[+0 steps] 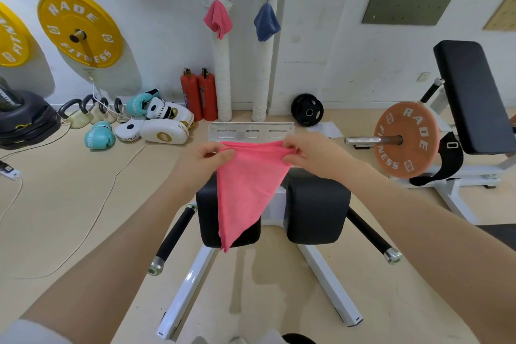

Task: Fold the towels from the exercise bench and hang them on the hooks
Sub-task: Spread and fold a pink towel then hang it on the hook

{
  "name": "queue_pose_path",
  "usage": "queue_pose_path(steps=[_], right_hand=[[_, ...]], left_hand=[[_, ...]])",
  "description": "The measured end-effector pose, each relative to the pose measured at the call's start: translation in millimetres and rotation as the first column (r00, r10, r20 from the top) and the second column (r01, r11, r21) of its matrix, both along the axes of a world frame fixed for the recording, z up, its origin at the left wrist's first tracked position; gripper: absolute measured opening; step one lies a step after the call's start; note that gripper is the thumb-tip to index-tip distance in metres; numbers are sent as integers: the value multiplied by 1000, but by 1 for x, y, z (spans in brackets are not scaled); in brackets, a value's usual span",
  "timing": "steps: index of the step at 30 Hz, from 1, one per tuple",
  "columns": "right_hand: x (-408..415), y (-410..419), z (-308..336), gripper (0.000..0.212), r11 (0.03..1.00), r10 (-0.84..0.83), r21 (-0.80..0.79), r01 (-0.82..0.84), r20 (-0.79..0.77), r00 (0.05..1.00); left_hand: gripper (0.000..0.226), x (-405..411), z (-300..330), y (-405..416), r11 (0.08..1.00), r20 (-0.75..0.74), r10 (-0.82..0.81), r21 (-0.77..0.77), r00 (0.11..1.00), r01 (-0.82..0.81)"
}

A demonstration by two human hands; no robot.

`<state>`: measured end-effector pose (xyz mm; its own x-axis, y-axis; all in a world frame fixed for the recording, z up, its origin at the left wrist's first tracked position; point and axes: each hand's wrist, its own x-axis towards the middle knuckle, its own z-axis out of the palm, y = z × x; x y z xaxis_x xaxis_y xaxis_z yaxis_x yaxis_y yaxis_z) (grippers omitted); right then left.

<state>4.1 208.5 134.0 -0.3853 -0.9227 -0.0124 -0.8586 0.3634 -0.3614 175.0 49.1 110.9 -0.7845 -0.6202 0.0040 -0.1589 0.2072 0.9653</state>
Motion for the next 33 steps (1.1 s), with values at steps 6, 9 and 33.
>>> queue_pose_path(steps=[6, 9, 33], right_hand=[[12, 19, 2, 28, 887, -56, -426, 175, 279, 959], [12, 29, 5, 7, 853, 1, -520, 50, 97, 995], [53, 113, 7, 11, 841, -36, -455, 293, 493, 869]], left_hand=[[15, -3, 9, 11, 979, -123, 93, 194, 988, -68], [18, -6, 14, 21, 971, -193, 142, 216, 971, -99], [19, 13, 35, 141, 909, -367, 244, 410, 898, -79]])
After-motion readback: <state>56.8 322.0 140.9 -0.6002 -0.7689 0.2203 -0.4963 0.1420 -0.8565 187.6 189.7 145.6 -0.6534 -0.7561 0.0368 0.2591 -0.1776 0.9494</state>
